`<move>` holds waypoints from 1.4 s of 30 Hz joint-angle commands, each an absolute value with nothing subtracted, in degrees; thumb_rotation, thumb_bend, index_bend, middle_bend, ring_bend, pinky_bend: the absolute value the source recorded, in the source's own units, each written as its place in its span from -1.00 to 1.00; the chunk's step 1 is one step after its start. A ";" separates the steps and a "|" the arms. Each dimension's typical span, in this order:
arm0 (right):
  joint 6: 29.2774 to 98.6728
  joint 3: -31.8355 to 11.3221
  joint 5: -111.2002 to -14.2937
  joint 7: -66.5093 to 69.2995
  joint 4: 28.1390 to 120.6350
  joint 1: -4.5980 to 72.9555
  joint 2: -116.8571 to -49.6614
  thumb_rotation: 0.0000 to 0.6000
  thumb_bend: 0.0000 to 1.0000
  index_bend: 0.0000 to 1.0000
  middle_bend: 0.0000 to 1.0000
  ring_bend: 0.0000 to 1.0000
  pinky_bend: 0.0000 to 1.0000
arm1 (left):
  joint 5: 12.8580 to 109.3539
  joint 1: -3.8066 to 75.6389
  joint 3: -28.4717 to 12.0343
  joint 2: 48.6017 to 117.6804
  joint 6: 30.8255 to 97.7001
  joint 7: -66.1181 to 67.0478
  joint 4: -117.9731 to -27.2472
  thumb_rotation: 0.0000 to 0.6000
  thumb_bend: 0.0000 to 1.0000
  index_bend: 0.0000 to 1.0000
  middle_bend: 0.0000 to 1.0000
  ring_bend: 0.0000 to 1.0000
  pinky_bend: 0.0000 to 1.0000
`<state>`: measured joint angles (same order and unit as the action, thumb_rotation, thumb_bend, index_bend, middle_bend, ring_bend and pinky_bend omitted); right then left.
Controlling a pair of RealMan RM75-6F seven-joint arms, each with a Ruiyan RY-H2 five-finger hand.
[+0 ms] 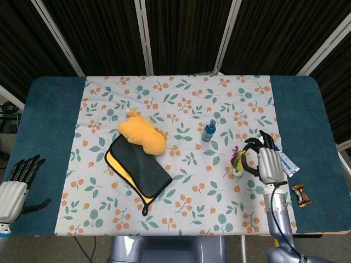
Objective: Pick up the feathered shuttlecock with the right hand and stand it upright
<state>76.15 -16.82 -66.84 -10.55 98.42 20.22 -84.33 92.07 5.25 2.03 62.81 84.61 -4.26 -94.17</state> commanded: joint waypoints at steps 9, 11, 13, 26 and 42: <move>76.80 -15.53 -65.63 -9.78 97.42 18.51 -82.56 1.00 -0.15 0.12 -0.53 -1.00 -1.00 | 92.11 5.22 2.05 62.77 84.64 -4.10 -94.26 0.99 -0.65 -1.00 -1.00 -1.00 -1.00; 76.90 -15.31 -65.52 -9.62 97.39 18.22 -82.32 1.00 -0.17 0.04 -0.58 -1.00 -1.00 | 92.14 5.20 2.04 62.79 84.69 -4.06 -94.26 1.00 -0.65 -1.00 -1.00 -1.00 -1.00; 77.07 -14.96 -65.30 -9.62 97.32 17.79 -82.00 1.00 -0.19 -0.08 -0.65 -1.00 -1.00 | 92.14 5.19 2.03 62.81 84.73 -4.04 -94.23 0.99 -0.65 -1.00 -1.00 -1.00 -1.00; 79.51 -13.74 -65.49 -10.54 100.10 15.01 -77.62 1.00 -0.29 -0.89 -1.00 -1.00 -1.00 | 92.25 5.08 1.96 62.90 85.06 -4.03 -94.11 0.99 -0.65 -1.00 -1.00 -1.00 -1.00; 84.34 -7.04 -76.83 -8.36 103.02 8.15 -64.31 1.00 -0.50 -1.00 -1.00 -1.00 -1.00 | 93.44 5.02 1.62 63.20 86.44 -2.75 -93.06 0.99 -0.65 -1.00 -1.00 -1.00 -1.00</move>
